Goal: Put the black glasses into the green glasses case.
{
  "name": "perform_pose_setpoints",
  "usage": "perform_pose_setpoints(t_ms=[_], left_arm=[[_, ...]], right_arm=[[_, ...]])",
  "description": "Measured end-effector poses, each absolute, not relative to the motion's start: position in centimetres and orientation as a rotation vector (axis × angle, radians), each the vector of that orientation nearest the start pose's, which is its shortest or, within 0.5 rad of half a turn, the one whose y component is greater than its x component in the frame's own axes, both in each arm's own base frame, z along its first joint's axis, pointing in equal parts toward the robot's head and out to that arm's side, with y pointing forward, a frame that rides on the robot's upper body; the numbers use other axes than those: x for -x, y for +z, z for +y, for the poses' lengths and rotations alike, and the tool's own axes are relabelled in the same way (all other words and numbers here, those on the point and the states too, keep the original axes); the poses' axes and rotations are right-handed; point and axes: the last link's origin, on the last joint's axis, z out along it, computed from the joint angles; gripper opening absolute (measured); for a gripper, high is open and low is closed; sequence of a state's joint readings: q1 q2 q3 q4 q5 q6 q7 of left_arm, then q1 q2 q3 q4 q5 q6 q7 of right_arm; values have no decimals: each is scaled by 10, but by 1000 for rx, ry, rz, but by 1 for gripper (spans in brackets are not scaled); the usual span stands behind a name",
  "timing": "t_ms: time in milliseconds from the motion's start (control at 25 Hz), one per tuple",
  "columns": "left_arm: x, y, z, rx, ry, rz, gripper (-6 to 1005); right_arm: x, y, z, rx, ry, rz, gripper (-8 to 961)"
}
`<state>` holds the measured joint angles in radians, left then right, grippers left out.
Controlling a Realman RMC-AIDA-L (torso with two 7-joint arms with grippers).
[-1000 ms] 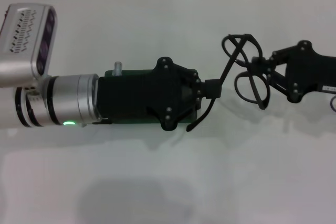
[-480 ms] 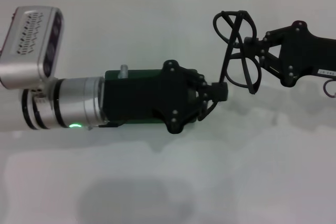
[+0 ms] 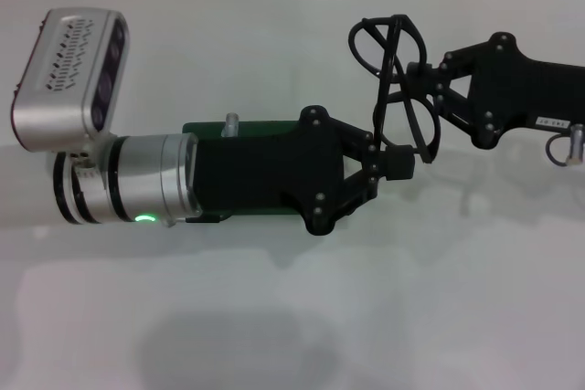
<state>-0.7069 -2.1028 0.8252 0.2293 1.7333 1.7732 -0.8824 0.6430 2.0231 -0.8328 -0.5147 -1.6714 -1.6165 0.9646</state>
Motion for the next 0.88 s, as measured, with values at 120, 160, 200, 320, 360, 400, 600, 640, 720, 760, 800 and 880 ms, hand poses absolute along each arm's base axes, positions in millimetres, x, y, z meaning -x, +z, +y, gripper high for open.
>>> perform_pose_setpoints(t_ms=[120,160,200,320,360,400,600,640,720,760,800,880], left_arm=[[182,-59,298,2853,-1320,-79,26],[181,-59,298,2852,-1321,-78,26],[181,-59,298,2852,-1321,-79,26],[181,-60,299,2851,-1313,-82,27],[182,-60,299,2850,-1309,-84,27],[182,-60,299,2850,-1307,-86,27],[180,-61,300,2853,-1308,-82,28],[179,-61,301,2855,-1310,-81,29],[177,-62,301,2858,-1311,-77,29],[177,-62,301,2858,-1312,-77,29],[177,-62,302,2858,-1311,-76,29],[177,-62,302,2859,-1311,-74,30]], right_arm=[[-199,5,354,2677,996,-55,40],[-198,5,354,2676,1006,-54,40],[-197,5,354,2674,1023,-55,39],[-193,4,353,2673,1054,-66,40],[-191,5,353,2676,1067,-72,41],[-190,5,352,2678,1077,-76,42],[-184,5,349,2687,1133,-94,48],[-183,4,348,2690,1141,-97,49],[-181,4,347,2697,1159,-102,51],[-180,3,347,2701,1165,-103,52],[-179,3,347,2703,1169,-104,53],[-178,2,347,2705,1176,-104,55]])
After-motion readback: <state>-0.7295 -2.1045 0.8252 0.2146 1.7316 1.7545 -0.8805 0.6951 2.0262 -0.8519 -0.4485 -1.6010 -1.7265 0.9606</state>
